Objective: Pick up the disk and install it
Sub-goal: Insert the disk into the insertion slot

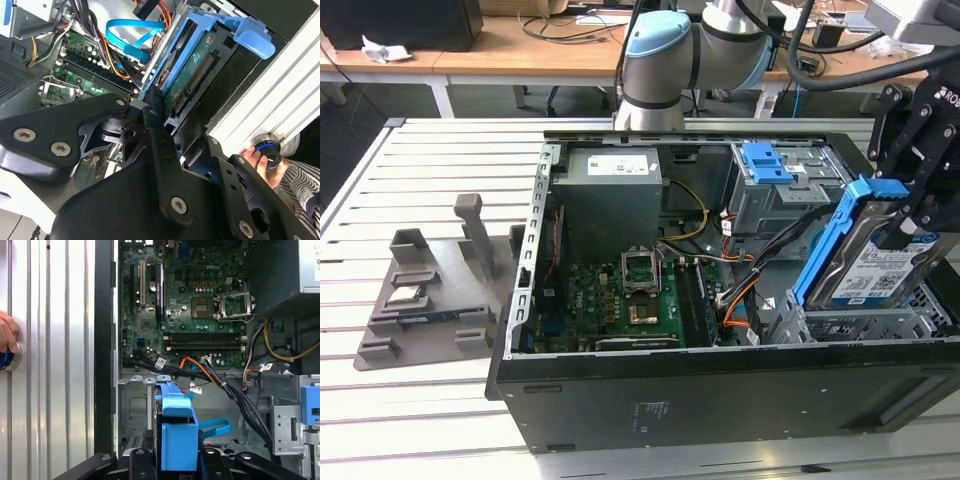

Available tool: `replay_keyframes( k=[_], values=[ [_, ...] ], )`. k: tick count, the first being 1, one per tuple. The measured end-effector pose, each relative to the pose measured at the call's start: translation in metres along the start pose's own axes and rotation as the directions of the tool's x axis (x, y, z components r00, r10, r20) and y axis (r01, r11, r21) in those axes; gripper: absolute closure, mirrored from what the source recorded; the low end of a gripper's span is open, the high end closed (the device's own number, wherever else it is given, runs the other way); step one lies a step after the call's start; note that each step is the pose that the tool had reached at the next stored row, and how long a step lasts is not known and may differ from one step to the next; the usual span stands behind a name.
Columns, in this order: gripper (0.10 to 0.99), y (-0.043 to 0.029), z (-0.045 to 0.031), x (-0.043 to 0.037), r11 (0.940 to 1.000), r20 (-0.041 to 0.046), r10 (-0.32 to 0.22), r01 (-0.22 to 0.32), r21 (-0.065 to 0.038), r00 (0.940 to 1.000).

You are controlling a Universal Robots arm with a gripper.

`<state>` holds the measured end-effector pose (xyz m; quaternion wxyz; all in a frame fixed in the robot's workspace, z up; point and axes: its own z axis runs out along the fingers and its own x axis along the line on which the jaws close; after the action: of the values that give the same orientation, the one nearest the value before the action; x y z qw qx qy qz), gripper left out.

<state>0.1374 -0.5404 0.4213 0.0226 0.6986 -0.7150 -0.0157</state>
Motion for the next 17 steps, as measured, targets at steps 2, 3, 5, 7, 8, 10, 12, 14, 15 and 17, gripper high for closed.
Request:
replay_keyframes(
  k=[2,3,5,7,8,10,12,14,15,17],
  values=[
    [0.718,-0.0002,0.0026,0.0000,1.0000,-0.0001,0.000,0.000,0.000,1.0000],
    [0.718,-0.0002,0.0040,0.0000,1.0000,0.0001,0.000,0.000,0.000,1.0000],
    [0.718,-0.0005,0.0088,-0.0001,1.0000,0.0001,0.000,0.000,0.000,1.0000],
    [0.718,-0.0008,0.0142,-0.0002,1.0000,-0.0001,0.000,0.000,0.000,1.0000],
    [0.718,-0.0008,0.0156,-0.0002,1.0000,0.0000,0.000,0.000,0.000,1.0000],
    [0.718,-0.0011,0.0193,-0.0002,1.0000,0.0000,0.000,0.000,0.000,1.0000],
    [0.718,-0.0013,0.0234,-0.0003,1.0000,0.0000,0.000,0.000,0.000,1.0000],
    [0.718,-0.0014,0.0264,-0.0003,1.0000,0.0000,0.000,0.000,0.000,1.0000],
    [0.718,-0.0015,0.0275,-0.0003,1.0000,-0.0001,0.000,0.000,0.000,1.0000],
    [0.718,-0.0015,0.0283,-0.0003,1.0000,-0.0002,0.000,0.000,0.000,1.0000]
  ],
)
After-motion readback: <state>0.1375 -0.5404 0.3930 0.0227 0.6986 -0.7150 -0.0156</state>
